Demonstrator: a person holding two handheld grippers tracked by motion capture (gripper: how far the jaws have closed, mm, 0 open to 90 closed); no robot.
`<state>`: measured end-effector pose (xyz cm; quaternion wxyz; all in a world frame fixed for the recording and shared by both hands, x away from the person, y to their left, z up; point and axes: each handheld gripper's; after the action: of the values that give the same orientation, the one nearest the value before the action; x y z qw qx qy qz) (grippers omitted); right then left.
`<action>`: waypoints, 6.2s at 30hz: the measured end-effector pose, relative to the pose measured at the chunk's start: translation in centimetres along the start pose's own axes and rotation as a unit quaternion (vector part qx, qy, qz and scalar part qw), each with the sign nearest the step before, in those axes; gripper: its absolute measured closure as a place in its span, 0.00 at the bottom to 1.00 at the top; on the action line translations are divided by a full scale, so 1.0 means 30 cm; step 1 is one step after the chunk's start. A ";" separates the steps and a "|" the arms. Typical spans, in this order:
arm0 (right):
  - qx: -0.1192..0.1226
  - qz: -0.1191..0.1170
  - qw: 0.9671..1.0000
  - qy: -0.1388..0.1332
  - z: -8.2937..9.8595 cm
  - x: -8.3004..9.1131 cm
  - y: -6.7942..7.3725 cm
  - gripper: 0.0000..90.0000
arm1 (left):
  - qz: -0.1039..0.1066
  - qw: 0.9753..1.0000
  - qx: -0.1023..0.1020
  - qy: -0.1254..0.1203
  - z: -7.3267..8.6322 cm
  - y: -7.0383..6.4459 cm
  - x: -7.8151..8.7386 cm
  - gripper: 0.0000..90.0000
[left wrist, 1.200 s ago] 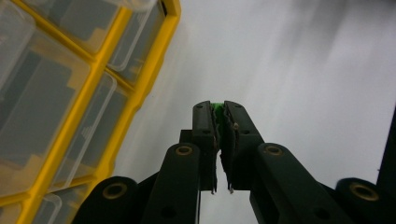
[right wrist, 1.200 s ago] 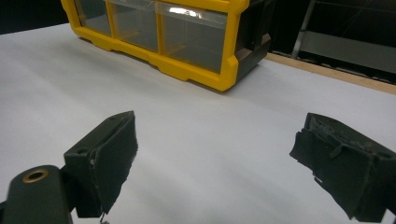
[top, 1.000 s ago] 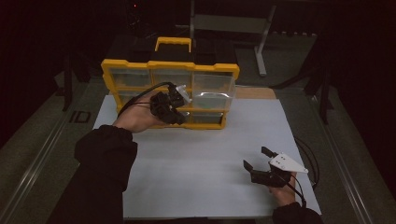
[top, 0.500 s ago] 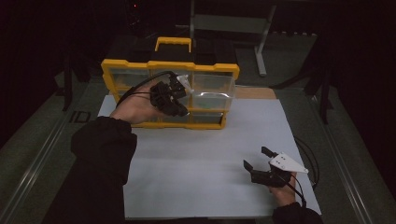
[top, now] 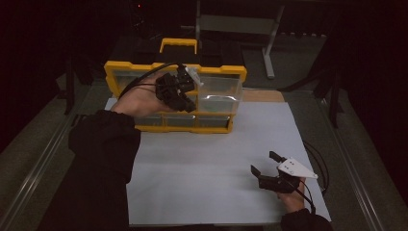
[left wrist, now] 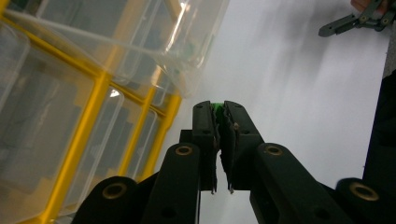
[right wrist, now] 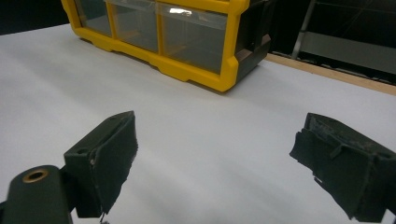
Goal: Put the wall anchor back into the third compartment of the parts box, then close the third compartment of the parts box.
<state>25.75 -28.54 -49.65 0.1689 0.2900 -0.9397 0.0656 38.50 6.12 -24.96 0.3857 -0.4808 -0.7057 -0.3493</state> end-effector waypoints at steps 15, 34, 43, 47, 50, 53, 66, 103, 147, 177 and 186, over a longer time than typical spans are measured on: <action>0.000 0.000 1.000 0.001 0.001 0.000 -0.001 0.13 | 0.008 1.000 -0.009 -0.008 -0.050 0.015 0.056 0.93; 0.001 -0.001 1.000 -0.001 0.001 0.001 -0.004 0.13 | 0.010 1.000 0.008 -0.017 -0.114 0.048 0.073 0.93; -0.004 0.000 1.000 -0.003 0.001 0.004 -0.004 0.13 | -0.008 1.000 0.023 -0.014 -0.134 0.066 0.067 0.93; -0.004 0.000 1.000 -0.003 0.001 0.004 -0.004 0.13 | -0.014 0.999 0.026 -0.013 -0.143 0.071 0.062 0.93; -0.004 0.000 1.000 -0.003 0.001 0.005 -0.004 0.13 | -0.015 1.000 0.023 -0.014 -0.153 0.068 0.058 0.93; -0.004 0.000 1.000 -0.003 0.001 0.004 -0.004 0.13 | -0.019 0.999 0.027 -0.015 -0.163 0.067 0.053 0.93; -0.002 -0.001 1.000 -0.003 0.001 0.005 -0.005 0.13 | -0.042 0.997 0.054 -0.025 -0.206 0.072 0.037 0.93; 0.000 0.000 1.000 0.000 0.004 0.002 -0.007 0.13 | -0.030 0.996 0.076 -0.035 -0.096 0.058 0.025 0.17; 0.002 0.001 1.000 0.000 0.002 -0.001 0.000 0.13 | 0.011 0.996 0.074 -0.056 0.122 -0.042 -0.134 0.30; 0.003 0.001 1.000 -0.001 0.004 -0.004 -0.001 0.13 | 0.039 0.996 0.037 -0.074 0.133 -0.093 -0.203 0.99; 0.002 0.000 1.000 0.002 0.004 -0.003 0.001 0.13 | 0.019 0.995 0.050 -0.087 0.118 -0.080 -0.200 1.00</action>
<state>25.79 -28.50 -49.79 0.1698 0.2898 -0.9394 0.0679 36.93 6.03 -32.16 0.3533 -0.5024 -0.7440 -0.2632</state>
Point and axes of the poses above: each handheld gripper's, and its own axes: x roughly backward along the jaws, z roughly out of its underside, y roughly to its left, and after that the axes turned 1 degree about y, right-handed
